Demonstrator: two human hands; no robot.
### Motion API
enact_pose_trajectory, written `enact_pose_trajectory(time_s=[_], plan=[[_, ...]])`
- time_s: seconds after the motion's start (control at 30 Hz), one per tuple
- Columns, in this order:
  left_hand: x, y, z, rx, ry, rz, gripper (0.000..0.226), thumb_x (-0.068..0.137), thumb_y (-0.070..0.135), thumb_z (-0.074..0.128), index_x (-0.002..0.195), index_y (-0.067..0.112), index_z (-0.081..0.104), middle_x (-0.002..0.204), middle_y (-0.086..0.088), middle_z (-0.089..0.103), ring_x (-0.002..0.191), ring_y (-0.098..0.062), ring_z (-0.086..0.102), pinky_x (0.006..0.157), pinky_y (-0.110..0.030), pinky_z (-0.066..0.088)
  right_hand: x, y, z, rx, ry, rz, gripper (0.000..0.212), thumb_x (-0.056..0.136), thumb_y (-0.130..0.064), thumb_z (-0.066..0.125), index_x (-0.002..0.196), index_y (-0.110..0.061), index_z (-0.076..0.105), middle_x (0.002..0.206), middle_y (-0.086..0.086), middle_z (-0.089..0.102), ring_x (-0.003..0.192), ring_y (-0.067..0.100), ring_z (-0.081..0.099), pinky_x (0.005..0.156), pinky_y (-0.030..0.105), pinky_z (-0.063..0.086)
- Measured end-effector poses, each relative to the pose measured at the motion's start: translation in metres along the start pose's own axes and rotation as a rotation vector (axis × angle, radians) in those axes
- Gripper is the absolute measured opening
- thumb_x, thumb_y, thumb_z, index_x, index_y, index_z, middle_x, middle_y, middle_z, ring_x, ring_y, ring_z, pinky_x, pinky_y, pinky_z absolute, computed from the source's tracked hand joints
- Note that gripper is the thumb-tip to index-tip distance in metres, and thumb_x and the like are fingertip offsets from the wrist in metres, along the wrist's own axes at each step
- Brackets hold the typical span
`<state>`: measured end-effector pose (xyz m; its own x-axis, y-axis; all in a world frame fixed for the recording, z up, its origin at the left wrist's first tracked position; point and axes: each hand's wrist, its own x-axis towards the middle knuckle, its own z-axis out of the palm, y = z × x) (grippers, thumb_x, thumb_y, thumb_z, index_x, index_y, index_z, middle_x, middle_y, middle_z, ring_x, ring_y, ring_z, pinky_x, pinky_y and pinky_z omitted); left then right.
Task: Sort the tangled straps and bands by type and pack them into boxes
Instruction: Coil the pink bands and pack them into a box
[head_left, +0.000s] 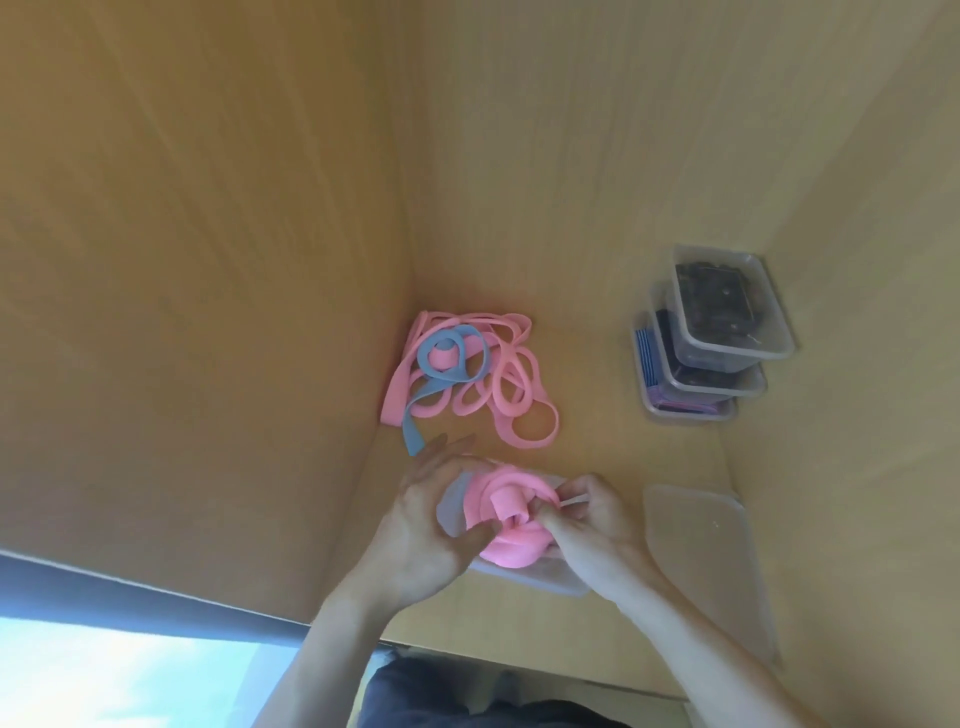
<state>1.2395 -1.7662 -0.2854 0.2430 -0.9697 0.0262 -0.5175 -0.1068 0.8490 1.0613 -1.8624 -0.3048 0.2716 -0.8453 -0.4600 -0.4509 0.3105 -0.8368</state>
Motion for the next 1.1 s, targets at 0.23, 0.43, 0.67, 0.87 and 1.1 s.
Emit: enact_pose_trajectory(time_s=[0.23, 0.43, 0.67, 0.87, 1.1], plan=[[-0.008, -0.018, 0.026, 0.145, -0.047, -0.020, 0.043, 0.075, 0.061, 0.064, 0.115, 0.068, 0.050, 0.157, 0.023, 0.031, 0.151, 0.002, 0.005, 0.122, -0.040, 0.025, -0.001, -0.012, 0.002, -0.542, -0.037, -0.088, 0.033, 0.090, -0.053, 0.062, 0.100, -0.023, 0.051, 0.100, -0.004, 0.063, 0.084, 0.016, 0.064, 0.063, 0.028, 0.049], [-0.013, -0.018, 0.037, 0.218, 0.034, -0.024, 0.050, 0.076, 0.065, 0.061, 0.125, 0.055, 0.054, 0.157, 0.022, 0.028, 0.153, -0.008, 0.009, 0.121, -0.042, 0.026, -0.025, -0.010, 0.009, -0.911, 0.111, -0.444, 0.029, 0.098, -0.041, 0.056, 0.116, -0.019, 0.050, 0.112, -0.002, 0.044, 0.095, 0.018, 0.060, 0.072, 0.024, 0.047], [-0.012, -0.010, 0.030, 0.227, 0.024, -0.028, 0.024, 0.093, 0.048, 0.062, 0.115, 0.058, 0.062, 0.156, 0.017, 0.034, 0.152, -0.012, 0.012, 0.120, -0.042, 0.023, -0.015, -0.002, 0.003, -0.925, 0.008, -0.574, 0.022, 0.101, -0.037, 0.049, 0.112, -0.025, 0.064, 0.113, -0.007, 0.052, 0.113, 0.017, 0.049, 0.096, 0.030, 0.039], [0.002, -0.005, 0.024, 0.334, 0.023, -0.049, 0.016, 0.087, 0.032, 0.075, 0.101, 0.040, 0.076, 0.139, 0.009, 0.049, 0.135, -0.020, 0.037, 0.109, -0.047, 0.038, -0.013, -0.004, 0.008, -0.869, 0.035, -0.606, 0.022, 0.101, -0.035, 0.051, 0.108, -0.021, 0.067, 0.112, -0.006, 0.056, 0.113, 0.018, 0.049, 0.098, 0.029, 0.037], [0.007, -0.016, 0.026, 0.221, 0.016, -0.014, 0.018, 0.088, 0.040, 0.062, 0.099, 0.039, 0.076, 0.146, 0.011, 0.050, 0.142, -0.018, 0.035, 0.112, -0.048, 0.037, -0.033, 0.035, -0.034, -0.566, 0.389, -0.618, 0.011, 0.082, -0.009, 0.073, 0.083, -0.015, 0.064, 0.099, -0.001, 0.054, 0.093, 0.023, 0.056, 0.085, 0.037, 0.047]])
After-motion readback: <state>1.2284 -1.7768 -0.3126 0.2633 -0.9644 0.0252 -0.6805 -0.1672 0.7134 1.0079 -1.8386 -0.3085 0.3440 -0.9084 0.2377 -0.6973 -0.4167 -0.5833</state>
